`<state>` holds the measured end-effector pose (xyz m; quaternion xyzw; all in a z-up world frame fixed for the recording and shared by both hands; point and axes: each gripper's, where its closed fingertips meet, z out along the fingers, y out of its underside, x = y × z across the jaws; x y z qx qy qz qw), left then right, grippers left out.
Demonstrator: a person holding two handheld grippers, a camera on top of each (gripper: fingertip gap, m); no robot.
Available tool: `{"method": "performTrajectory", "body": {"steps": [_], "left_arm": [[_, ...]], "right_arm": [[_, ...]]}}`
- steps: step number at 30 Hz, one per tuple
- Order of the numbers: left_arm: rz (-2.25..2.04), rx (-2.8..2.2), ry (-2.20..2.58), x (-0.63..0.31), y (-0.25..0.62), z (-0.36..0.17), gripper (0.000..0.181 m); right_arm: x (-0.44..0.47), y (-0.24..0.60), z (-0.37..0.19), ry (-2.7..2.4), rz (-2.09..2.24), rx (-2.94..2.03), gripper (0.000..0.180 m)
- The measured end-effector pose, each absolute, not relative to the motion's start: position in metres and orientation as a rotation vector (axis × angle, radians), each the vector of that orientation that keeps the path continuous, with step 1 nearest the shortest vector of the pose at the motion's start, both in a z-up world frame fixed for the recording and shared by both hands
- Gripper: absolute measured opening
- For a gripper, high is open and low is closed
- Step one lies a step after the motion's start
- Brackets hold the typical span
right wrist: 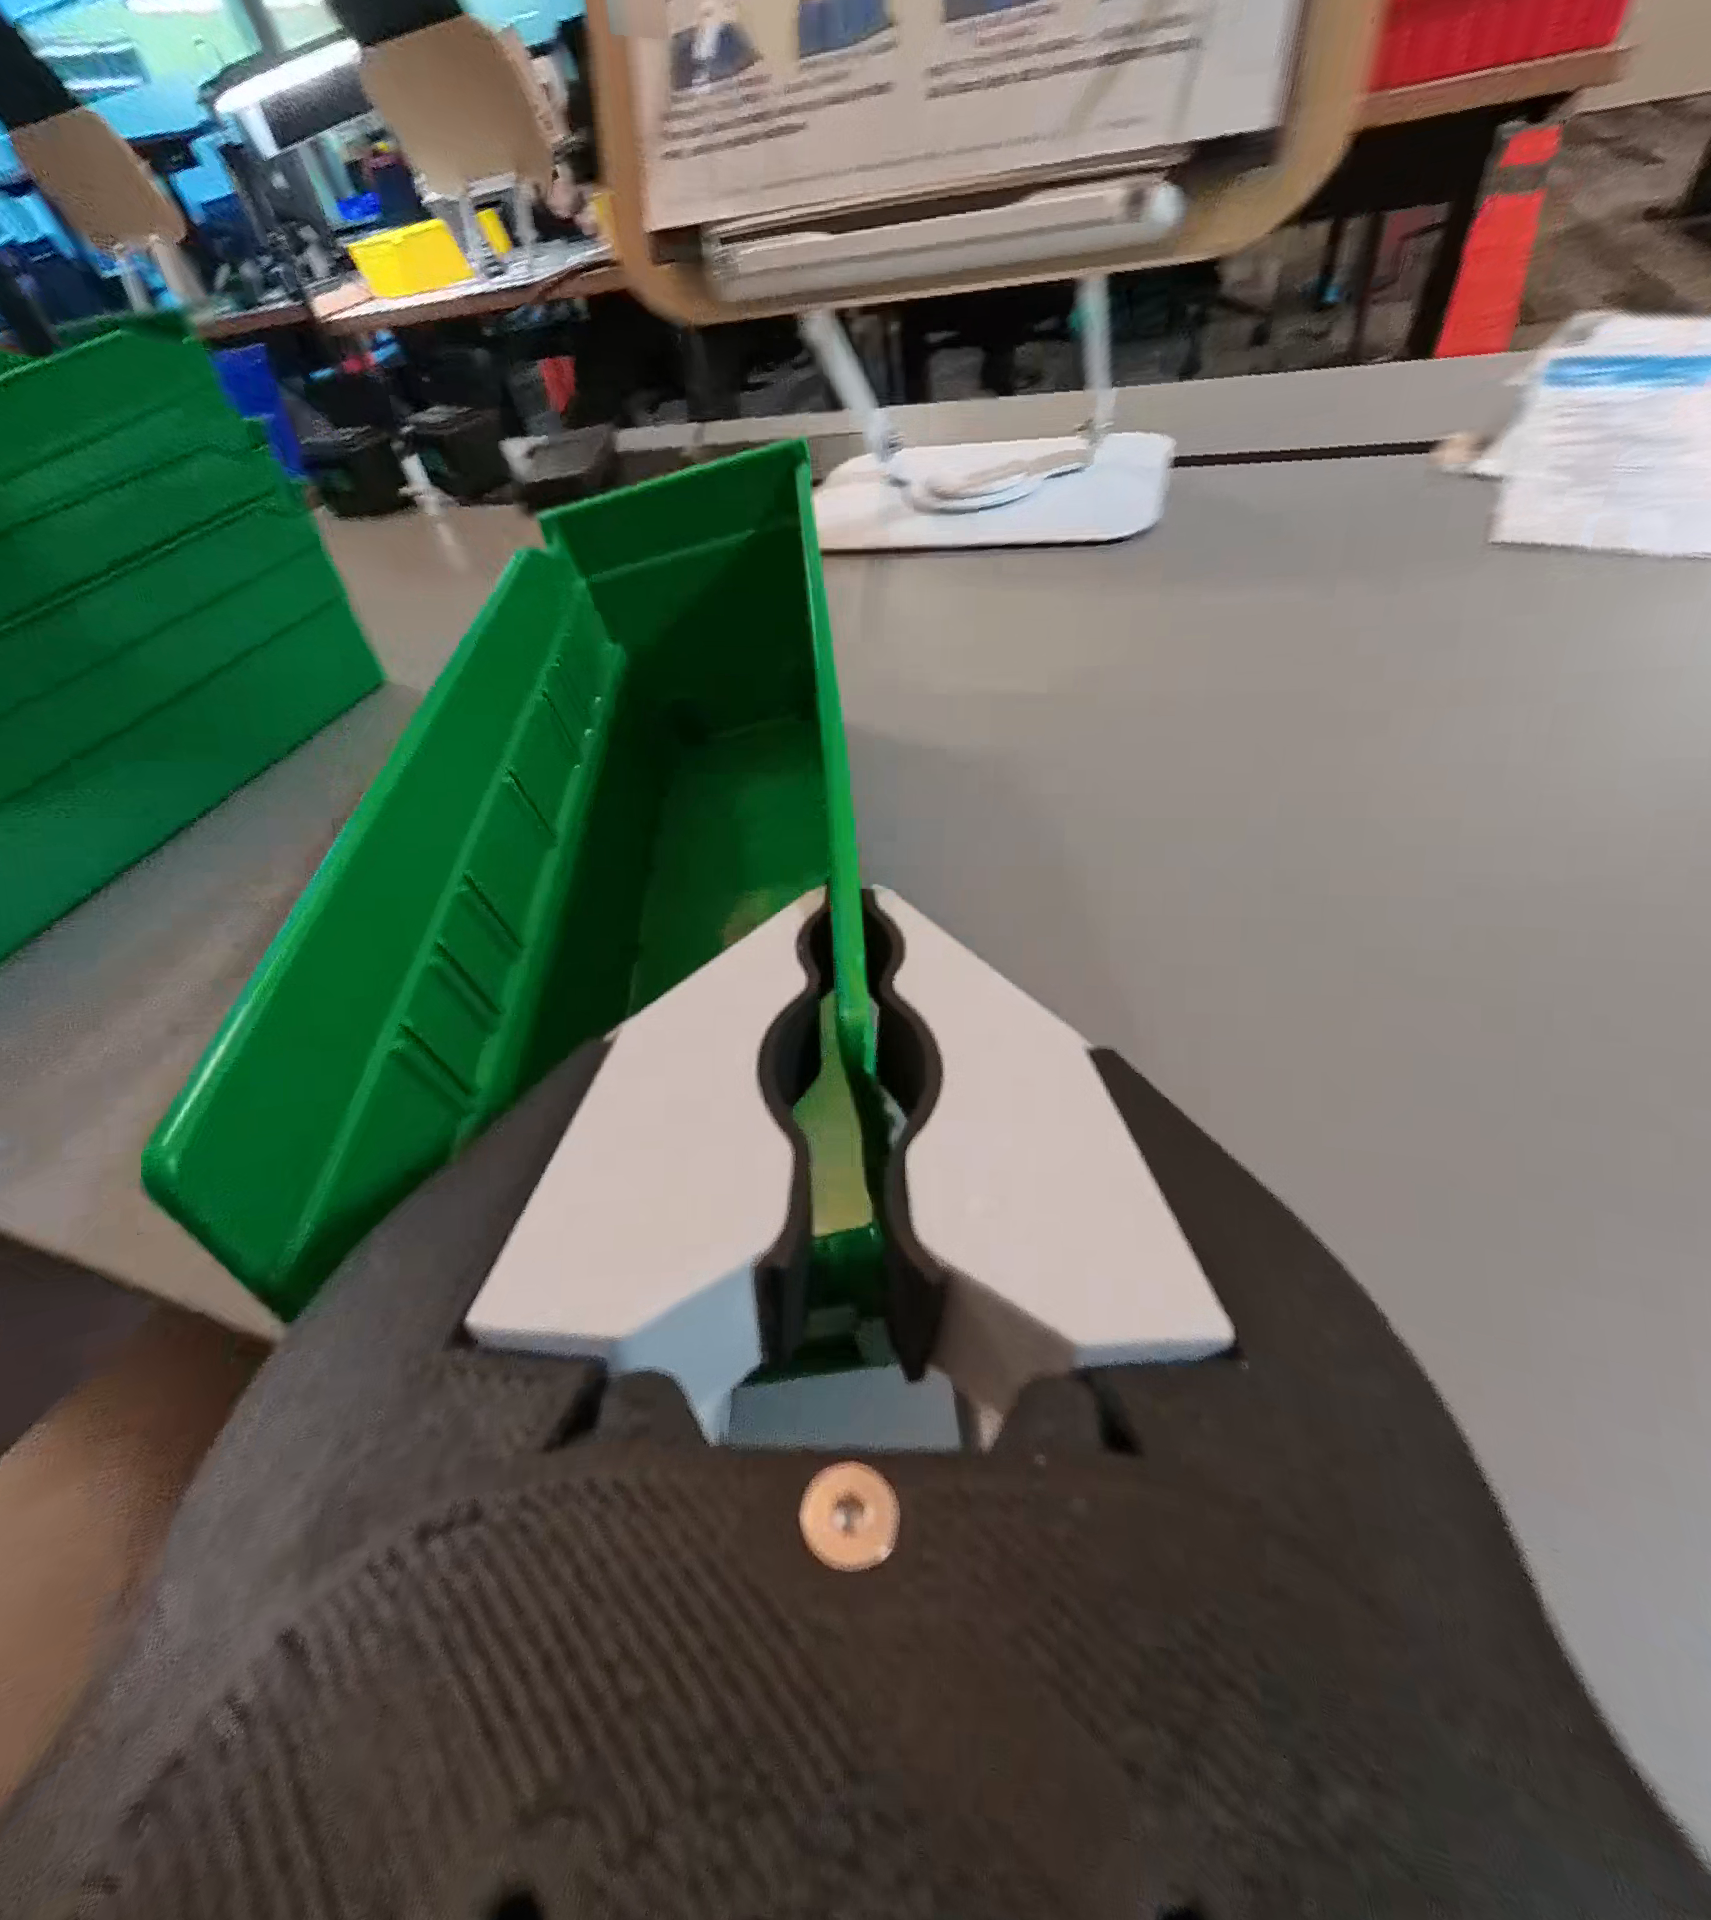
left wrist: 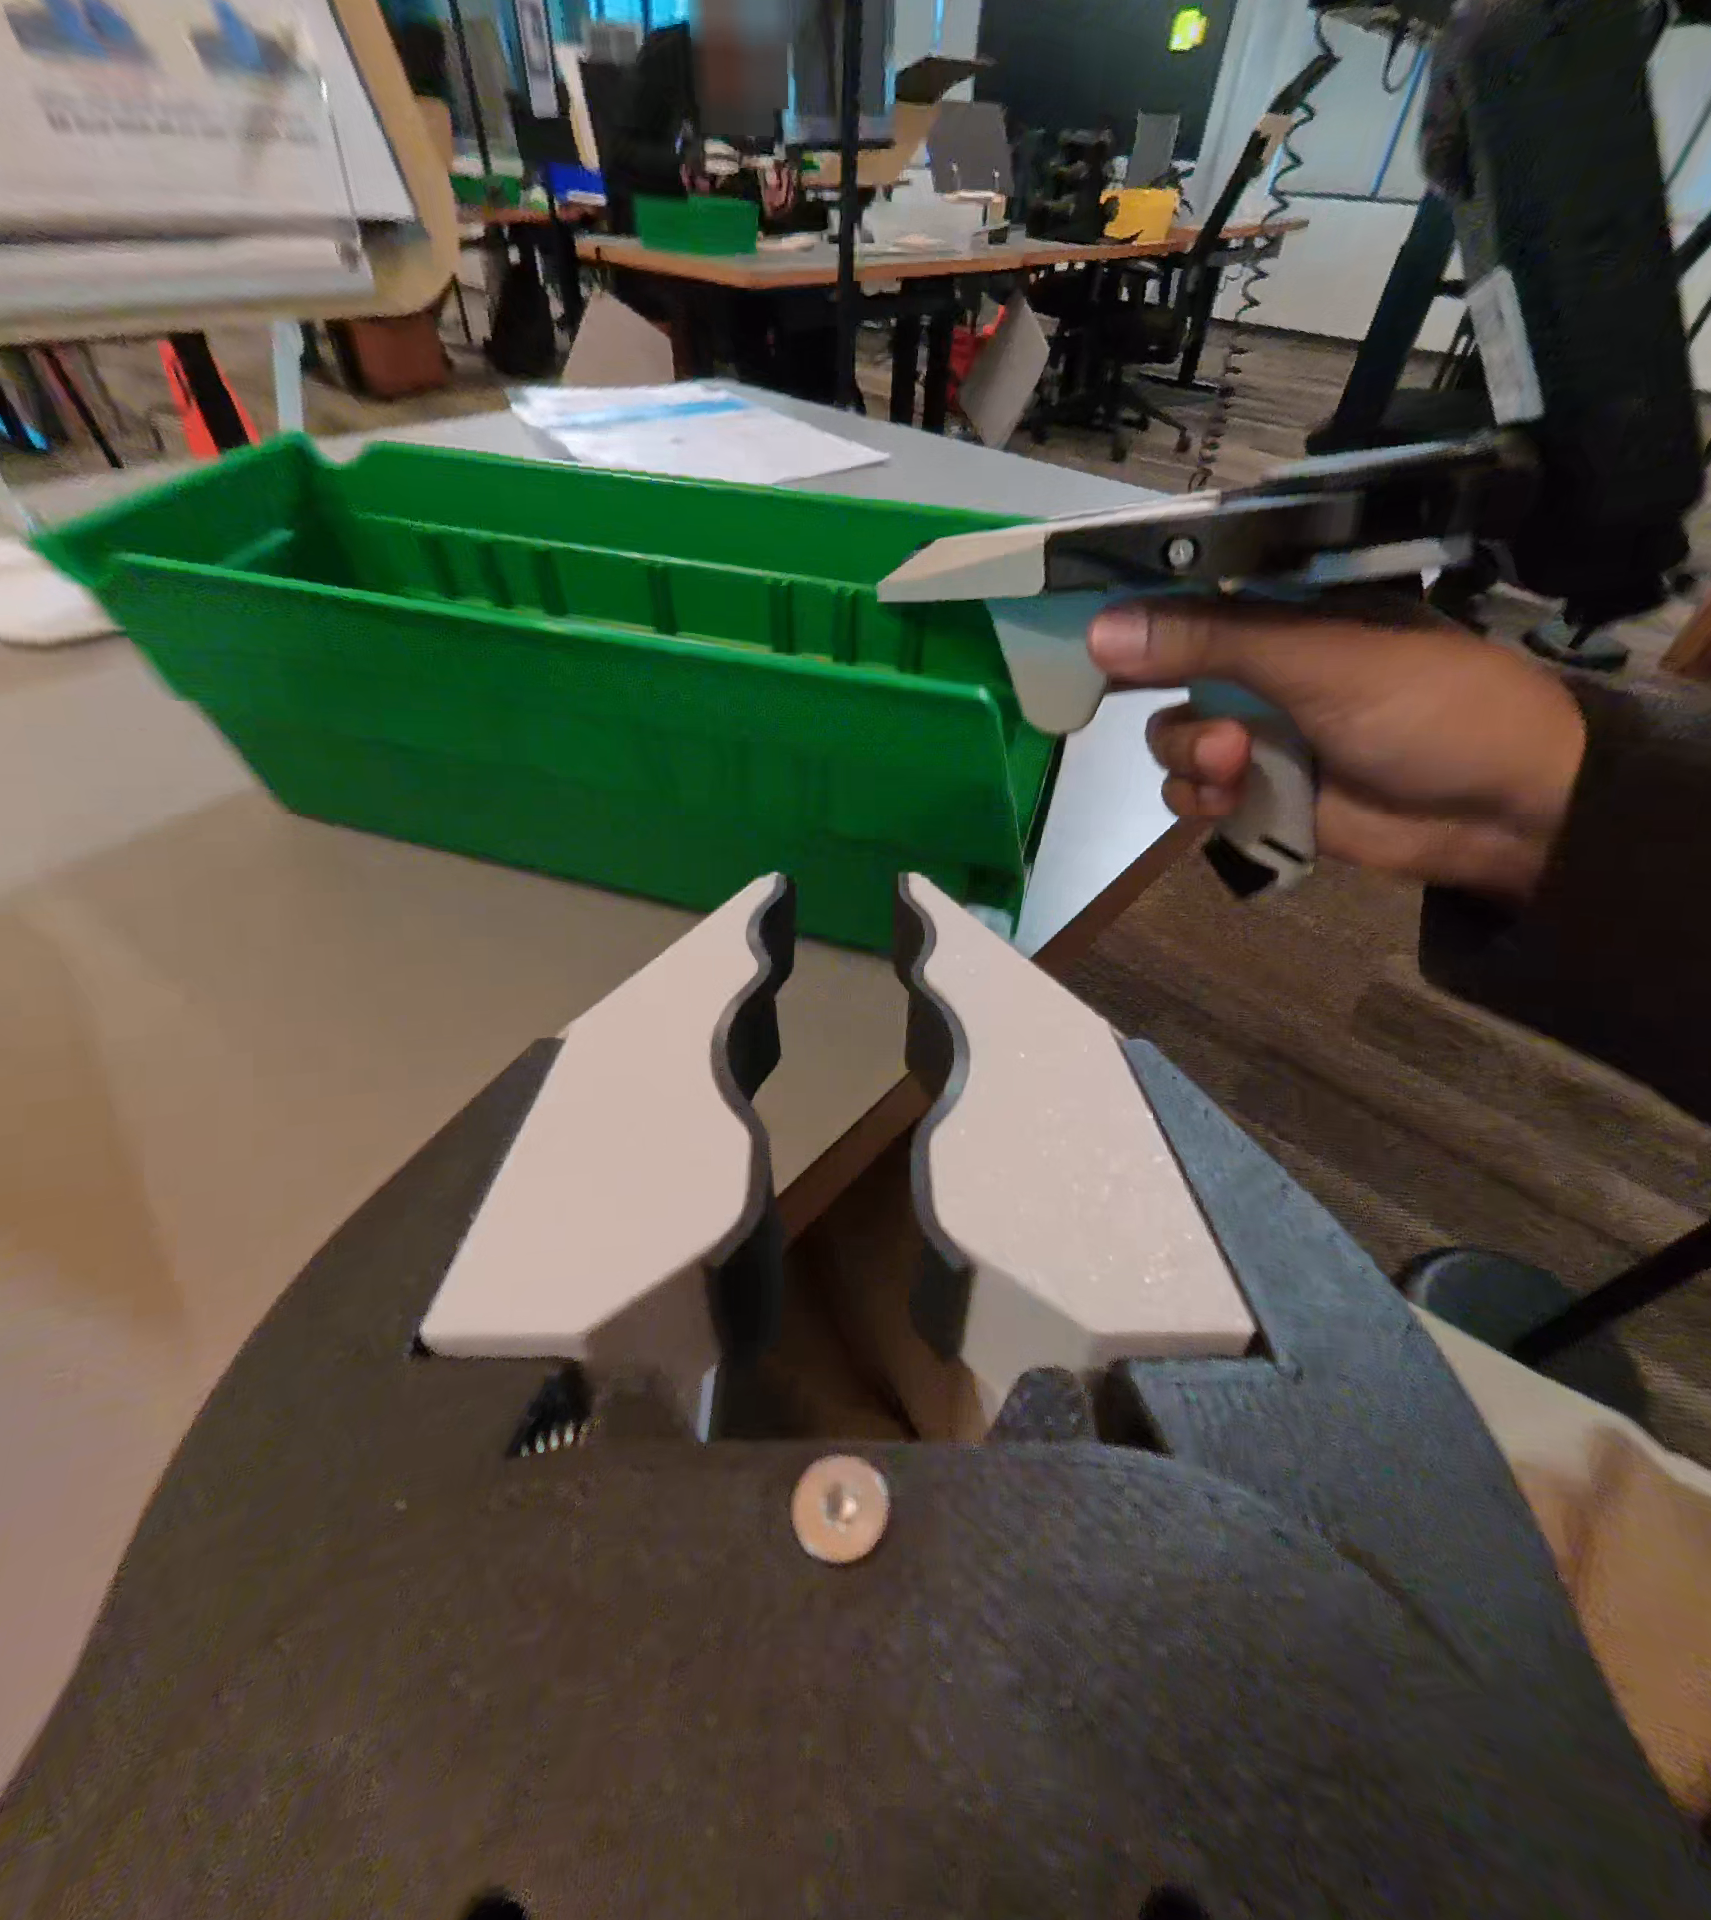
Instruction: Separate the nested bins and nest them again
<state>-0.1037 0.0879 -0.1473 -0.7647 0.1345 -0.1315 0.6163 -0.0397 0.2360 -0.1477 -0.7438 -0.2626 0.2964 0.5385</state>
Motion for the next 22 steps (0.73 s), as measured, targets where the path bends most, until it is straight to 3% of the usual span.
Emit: {"method": "performTrajectory", "body": {"steps": [1,12,22], "left_arm": [[-0.285,-1.751,0.331,-0.103,0.087,-0.146,0.016],[-0.483,-1.878,0.143,-0.116,0.094,-0.167,0.016],[-0.540,-1.920,0.157,-0.106,0.092,-0.178,0.017]], "right_arm": [[-0.025,0.249,-0.147,-0.587,0.683,-1.776,0.001],[0.148,0.341,-0.157,-0.104,0.741,-1.856,0.002],[0.181,0.350,-0.158,-0.218,0.563,-1.802,0.002]]}}
